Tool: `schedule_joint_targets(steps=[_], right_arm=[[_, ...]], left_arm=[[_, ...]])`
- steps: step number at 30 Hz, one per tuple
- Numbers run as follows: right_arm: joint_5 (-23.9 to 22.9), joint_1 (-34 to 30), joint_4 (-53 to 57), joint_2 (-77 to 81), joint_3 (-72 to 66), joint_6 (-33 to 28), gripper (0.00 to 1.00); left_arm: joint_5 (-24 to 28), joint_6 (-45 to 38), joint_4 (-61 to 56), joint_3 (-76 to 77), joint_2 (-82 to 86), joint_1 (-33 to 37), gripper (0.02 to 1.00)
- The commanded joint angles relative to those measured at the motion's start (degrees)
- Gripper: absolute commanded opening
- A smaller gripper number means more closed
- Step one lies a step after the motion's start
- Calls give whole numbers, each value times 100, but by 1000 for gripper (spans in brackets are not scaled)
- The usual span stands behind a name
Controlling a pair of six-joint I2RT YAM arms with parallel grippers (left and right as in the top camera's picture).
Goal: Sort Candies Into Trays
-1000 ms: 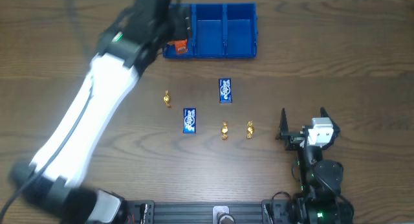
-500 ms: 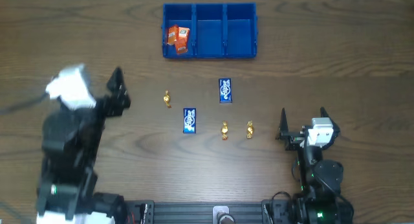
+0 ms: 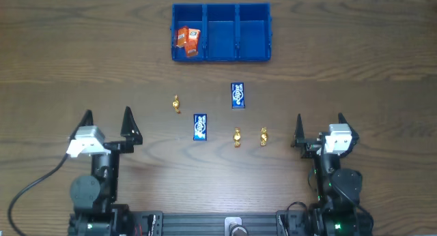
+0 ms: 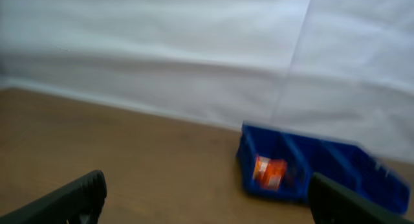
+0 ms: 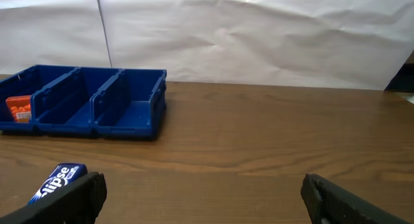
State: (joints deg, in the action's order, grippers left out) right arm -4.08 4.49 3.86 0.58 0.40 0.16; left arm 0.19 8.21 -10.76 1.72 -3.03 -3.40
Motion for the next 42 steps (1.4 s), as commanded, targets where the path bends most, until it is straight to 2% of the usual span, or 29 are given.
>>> schedule_joint_targets(steps=[1,9,39,42], right_arm=[[-26,33,37,-42,4,-66,996],[-26,33,37,-42,4,-66,998],[22,33,-13,-42,4,-63,998],[326,33,-326,-37,26,122,998]], left_arm=[[94,-96,507,-146,286,46,998],[85,-96,1541,-142,289,46,998],[90,-94,1526,-142,273,48,998],[90,-94,1523,-142,273,48,998]])
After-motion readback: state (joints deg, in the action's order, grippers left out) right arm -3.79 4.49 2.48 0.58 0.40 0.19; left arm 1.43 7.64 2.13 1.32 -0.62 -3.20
